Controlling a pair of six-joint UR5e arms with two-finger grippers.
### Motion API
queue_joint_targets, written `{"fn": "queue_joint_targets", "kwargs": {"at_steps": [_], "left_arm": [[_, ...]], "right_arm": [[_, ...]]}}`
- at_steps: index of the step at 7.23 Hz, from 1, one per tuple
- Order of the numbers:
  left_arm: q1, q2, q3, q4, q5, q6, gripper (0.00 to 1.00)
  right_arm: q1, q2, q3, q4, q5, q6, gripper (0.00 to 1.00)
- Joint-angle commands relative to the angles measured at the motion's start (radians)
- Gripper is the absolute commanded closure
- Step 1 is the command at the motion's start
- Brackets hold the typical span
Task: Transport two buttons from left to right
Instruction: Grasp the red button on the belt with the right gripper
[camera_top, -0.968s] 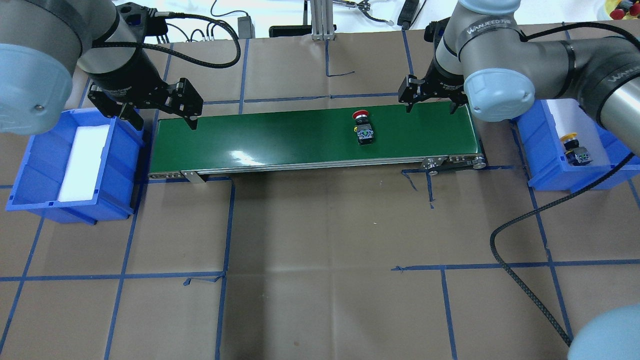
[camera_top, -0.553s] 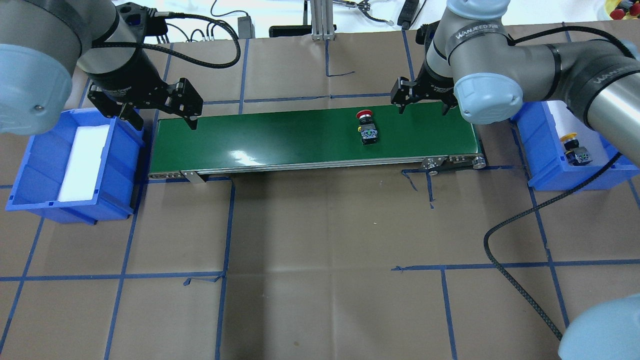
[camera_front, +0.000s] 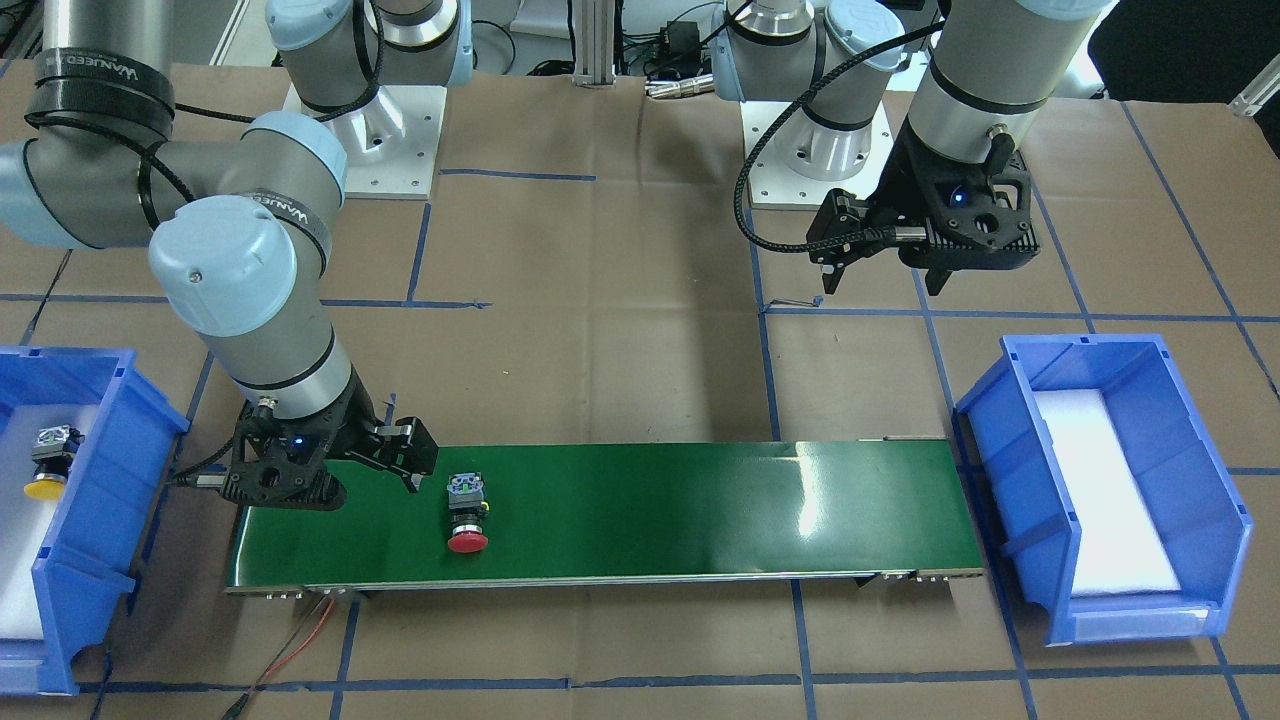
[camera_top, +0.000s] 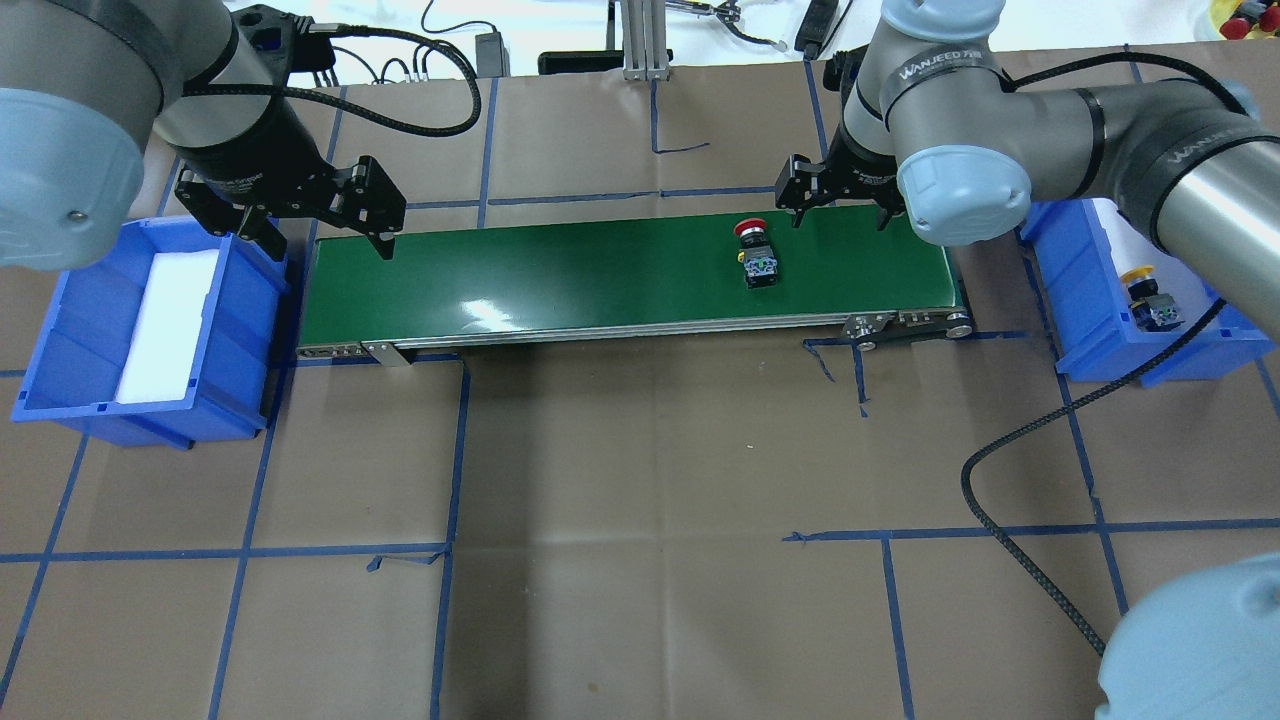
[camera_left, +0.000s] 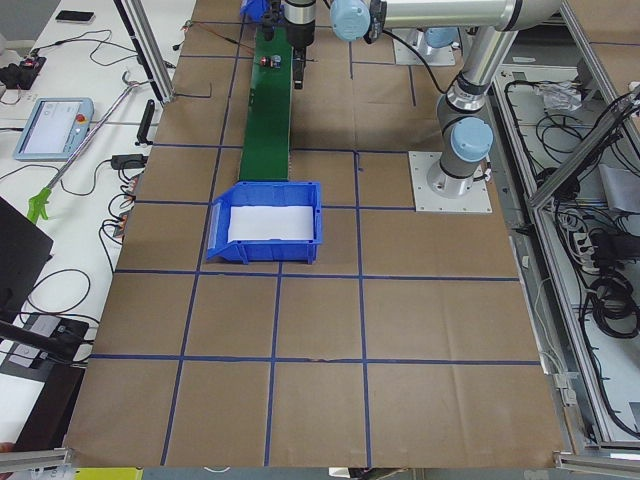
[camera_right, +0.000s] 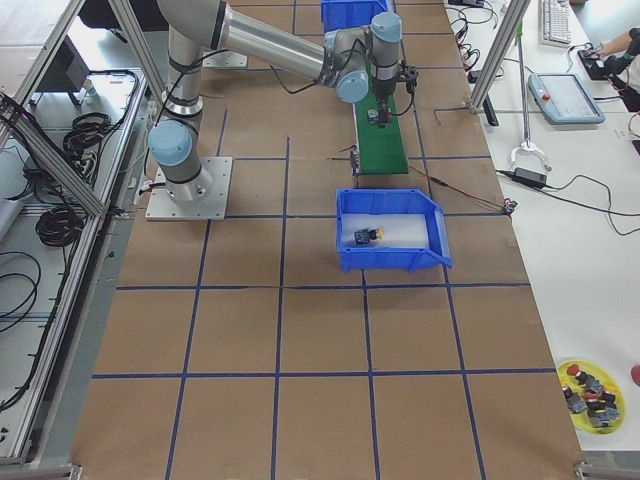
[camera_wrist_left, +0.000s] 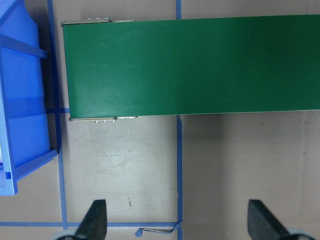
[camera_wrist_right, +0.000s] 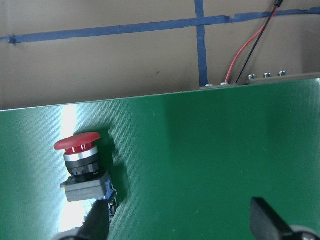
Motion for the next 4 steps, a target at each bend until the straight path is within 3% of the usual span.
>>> {"fn": "queue_joint_targets", "kwargs": {"at_steps": [1, 4], "left_arm": [[0.000, 0.000, 0.000, 0.000, 0.000, 0.000, 0.00], [0.000, 0.000, 0.000, 0.000, 0.000, 0.002, 0.00]], "right_arm": [[0.000, 0.003, 0.000, 0.000, 0.002, 0.000, 0.00], [0.000, 0.022, -0.001, 0.000, 0.003, -0.002, 0.00]]}}
